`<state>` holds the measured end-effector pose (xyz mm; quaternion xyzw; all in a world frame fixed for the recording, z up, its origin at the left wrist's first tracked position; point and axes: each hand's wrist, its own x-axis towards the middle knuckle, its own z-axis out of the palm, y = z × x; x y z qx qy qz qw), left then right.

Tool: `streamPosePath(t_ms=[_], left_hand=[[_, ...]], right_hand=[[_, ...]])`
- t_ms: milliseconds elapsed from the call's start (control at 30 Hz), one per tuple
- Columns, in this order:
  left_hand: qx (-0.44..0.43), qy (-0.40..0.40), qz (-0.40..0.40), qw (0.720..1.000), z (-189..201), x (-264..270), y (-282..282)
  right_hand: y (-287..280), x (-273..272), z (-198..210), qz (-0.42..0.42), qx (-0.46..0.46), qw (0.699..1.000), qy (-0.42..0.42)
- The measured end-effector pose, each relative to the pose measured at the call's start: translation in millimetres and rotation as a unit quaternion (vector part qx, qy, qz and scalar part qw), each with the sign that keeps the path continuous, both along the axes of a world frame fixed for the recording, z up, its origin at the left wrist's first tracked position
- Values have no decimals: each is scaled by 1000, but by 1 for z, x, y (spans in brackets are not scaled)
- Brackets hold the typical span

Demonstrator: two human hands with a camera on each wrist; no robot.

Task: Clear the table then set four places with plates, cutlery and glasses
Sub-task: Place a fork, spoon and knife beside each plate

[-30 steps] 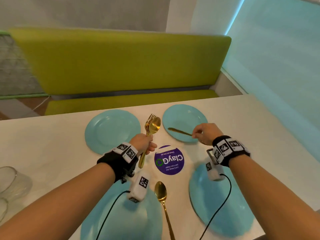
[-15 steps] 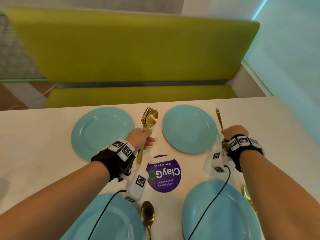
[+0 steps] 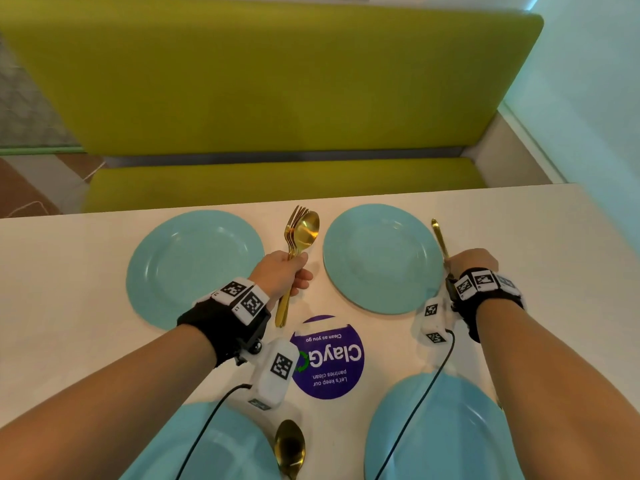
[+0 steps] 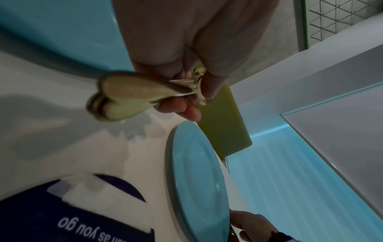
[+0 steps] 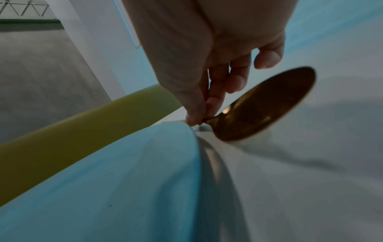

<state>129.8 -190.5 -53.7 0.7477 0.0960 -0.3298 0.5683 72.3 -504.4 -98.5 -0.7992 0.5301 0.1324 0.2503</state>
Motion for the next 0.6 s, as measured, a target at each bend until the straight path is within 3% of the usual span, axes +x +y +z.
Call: streamPosePath(t_ms=[133,600], left_hand=[[5,-1,2,1000,-2,2,0],[10,1,0,1000,-5,1,-2]], right_hand=[[2,8,-2,-4,-74,997,28],[3,9,-4,18,-76,997,-23]])
